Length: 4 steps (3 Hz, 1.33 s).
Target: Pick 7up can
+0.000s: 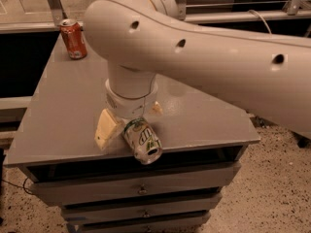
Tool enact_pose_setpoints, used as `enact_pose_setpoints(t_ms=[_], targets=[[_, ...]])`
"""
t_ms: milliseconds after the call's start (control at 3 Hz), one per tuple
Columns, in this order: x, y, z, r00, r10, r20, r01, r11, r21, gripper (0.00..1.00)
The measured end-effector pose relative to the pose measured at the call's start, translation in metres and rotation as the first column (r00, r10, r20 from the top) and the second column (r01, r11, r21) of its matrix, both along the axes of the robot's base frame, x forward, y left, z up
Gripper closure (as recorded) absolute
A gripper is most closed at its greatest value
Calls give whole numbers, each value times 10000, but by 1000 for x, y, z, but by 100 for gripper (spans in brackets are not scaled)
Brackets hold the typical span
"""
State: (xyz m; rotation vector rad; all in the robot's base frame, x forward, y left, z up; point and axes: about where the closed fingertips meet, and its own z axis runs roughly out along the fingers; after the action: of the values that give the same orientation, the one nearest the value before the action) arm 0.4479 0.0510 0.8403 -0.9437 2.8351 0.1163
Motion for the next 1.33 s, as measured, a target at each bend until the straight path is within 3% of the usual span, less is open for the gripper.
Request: enact_pose_setpoints(t_ms=[667, 1000, 1333], targets=[[7, 5, 1, 9978, 469, 472, -431, 9959, -796, 64], [31, -9, 19, 9933, 723, 904, -677, 9963, -529, 88], [69, -35, 45, 9861, 734, 1488, -855, 9934, 767, 100]])
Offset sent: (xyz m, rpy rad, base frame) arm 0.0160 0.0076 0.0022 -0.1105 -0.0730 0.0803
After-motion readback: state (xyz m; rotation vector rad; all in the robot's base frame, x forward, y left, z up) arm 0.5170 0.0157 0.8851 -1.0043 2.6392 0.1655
